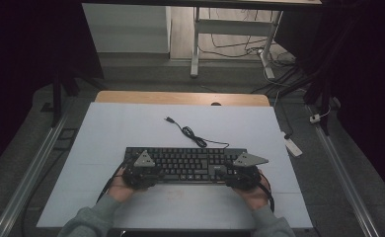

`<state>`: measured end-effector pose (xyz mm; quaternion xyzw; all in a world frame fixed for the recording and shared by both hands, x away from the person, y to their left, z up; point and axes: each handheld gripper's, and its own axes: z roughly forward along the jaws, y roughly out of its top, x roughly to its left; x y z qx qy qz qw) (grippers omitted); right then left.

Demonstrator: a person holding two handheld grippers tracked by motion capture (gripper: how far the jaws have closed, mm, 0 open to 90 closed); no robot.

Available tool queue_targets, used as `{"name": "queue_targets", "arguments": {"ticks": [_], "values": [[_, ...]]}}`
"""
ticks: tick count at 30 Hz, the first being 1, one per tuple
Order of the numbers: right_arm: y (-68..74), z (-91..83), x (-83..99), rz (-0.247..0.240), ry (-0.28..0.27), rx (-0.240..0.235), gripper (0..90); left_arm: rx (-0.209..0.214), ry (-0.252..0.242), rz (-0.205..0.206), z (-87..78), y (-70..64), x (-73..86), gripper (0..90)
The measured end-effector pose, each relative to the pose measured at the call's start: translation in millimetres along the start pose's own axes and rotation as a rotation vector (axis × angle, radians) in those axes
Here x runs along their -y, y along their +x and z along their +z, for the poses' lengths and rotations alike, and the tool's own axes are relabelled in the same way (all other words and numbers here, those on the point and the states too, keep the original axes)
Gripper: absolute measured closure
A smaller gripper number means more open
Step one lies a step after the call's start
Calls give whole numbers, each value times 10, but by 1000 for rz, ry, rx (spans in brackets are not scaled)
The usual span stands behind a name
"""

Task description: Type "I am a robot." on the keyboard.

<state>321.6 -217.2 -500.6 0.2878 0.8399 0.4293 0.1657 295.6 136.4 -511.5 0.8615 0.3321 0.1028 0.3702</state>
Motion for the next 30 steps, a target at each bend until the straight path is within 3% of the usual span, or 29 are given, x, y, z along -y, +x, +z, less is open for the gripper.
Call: {"name": "queue_targets", "arguments": {"ticks": [6, 23, 30], "values": [[-1, 1, 1, 0, 1, 0, 521, 12, 20, -2, 42, 14, 2, 888], [-3, 7, 6, -5, 5, 8, 520, 8, 47, 10, 108, 3, 19, 891], [-2, 3, 5, -3, 0, 3, 520, -20, 55, 54, 106, -32, 25, 891]]}}
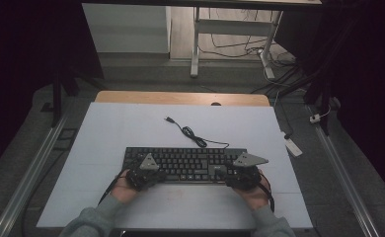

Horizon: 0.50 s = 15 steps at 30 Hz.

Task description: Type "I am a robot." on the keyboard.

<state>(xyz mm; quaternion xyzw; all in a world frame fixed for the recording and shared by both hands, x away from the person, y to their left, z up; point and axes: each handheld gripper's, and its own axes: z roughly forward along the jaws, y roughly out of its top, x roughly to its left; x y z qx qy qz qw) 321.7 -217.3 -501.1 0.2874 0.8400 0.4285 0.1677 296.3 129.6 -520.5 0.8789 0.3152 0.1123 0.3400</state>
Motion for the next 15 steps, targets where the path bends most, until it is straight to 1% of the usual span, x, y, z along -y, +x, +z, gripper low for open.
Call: {"name": "queue_targets", "arguments": {"ticks": [3, 6, 8, 11, 13, 15], "values": [[2, -1, -1, -2, 1, 1, 520, -7, -30, -6, -55, 6, -7, 875], [-2, -3, 0, -2, 2, 6, 520, 1, -74, -31, -136, 34, -14, 826], [-5, -2, 1, 0, 1, 1, 520, 4, -96, -43, -188, 51, -13, 761], [2, 0, -1, -1, 1, 0, 520, 3, -124, -63, -252, 74, -10, 633], [4, -1, -3, -4, 0, 1, 520, 2, -132, -75, -286, 95, -6, 571], [4, -1, -2, -3, 0, 1, 520, 4, -123, -74, -309, 126, 7, 511]]}}
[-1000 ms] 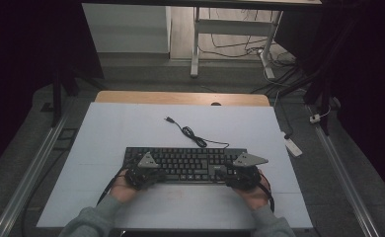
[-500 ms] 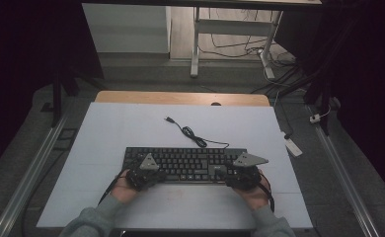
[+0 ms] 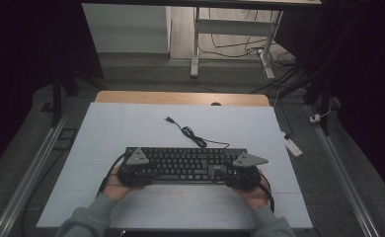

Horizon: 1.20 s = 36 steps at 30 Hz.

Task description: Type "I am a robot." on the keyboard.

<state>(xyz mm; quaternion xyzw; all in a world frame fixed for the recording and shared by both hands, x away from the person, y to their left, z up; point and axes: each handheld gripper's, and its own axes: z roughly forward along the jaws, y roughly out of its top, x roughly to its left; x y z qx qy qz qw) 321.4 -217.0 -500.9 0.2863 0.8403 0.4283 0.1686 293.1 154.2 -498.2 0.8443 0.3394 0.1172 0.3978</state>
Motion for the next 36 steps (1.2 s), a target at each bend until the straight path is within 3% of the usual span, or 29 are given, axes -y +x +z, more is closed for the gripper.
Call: {"name": "queue_targets", "arguments": {"ticks": [8, 24, 36], "values": [[-3, -4, 1, 2, 3, 3, 519, -45, 3, -52, -102, 162, 62, 438], [-3, 3, 2, -1, 5, -1, 520, -72, 3, -66, -157, 245, 80, 411], [2, 21, 4, -3, 10, 0, 519, -103, -16, -98, -92, 353, 4, 412]]}}
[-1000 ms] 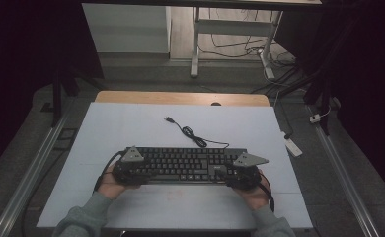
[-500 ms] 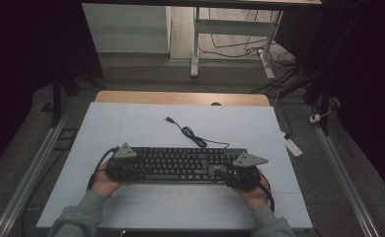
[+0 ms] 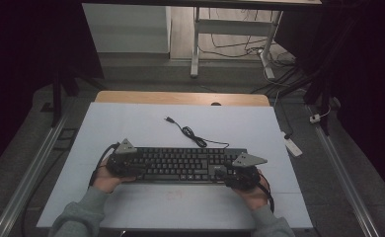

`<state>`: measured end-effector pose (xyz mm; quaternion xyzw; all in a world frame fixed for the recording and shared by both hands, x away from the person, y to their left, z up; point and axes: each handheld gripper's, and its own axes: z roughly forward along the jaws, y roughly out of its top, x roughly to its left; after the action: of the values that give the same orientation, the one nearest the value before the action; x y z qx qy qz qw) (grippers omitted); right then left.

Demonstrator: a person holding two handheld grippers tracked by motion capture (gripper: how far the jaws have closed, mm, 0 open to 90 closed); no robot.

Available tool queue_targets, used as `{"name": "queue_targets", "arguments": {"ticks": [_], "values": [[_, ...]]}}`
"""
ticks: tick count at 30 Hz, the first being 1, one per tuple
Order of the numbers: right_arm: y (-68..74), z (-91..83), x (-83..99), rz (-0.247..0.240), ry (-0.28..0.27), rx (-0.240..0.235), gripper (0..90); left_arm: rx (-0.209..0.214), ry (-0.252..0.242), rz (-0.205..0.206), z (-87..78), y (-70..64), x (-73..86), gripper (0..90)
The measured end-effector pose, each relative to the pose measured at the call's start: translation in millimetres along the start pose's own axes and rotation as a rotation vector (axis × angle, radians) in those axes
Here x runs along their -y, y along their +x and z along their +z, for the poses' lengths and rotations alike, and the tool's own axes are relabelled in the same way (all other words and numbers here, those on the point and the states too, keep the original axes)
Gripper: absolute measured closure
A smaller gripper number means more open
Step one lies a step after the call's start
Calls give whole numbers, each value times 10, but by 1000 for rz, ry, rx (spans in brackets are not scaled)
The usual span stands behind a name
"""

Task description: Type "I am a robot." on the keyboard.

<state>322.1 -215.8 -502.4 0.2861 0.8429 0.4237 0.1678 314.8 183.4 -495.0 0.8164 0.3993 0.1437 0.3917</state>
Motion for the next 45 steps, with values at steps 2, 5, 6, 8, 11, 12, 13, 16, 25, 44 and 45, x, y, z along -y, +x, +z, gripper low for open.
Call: {"name": "queue_targets", "arguments": {"ticks": [2, 5, 6, 8, 11, 12, 13, 16, 25, 44, 45], "values": [[-1, 2, 1, 0, 0, 0, 519, -2, -5, -10, 11, 20, -16, 417], [0, 2, 1, -1, 1, -1, 519, -6, -6, -18, 27, 33, -37, 433], [0, 1, 1, -1, 1, -1, 519, -6, -7, -17, 32, 37, -43, 441], [1, 1, 1, -1, 1, -1, 520, -7, -8, -18, 42, 45, -53, 460], [3, -1, -1, -1, 0, -1, 520, -12, -7, -21, 64, 63, -58, 495], [2, 0, 0, -1, -1, 0, 520, -14, -4, -22, 73, 72, -57, 515], [1, 0, 0, -1, 0, -1, 519, -17, 1, -23, 83, 79, -55, 536], [3, 3, -1, -1, 1, -1, 520, -25, 12, -25, 110, 99, -47, 612], [5, 3, -1, -3, 0, 0, 520, -22, 58, -15, 215, 102, -35, 885], [-4, -3, 1, 0, 2, 5, 520, -14, 109, 16, 415, 23, -31, 891], [-4, -3, 1, -1, 3, 6, 520, -13, 106, 12, 422, 21, -27, 891]]}}
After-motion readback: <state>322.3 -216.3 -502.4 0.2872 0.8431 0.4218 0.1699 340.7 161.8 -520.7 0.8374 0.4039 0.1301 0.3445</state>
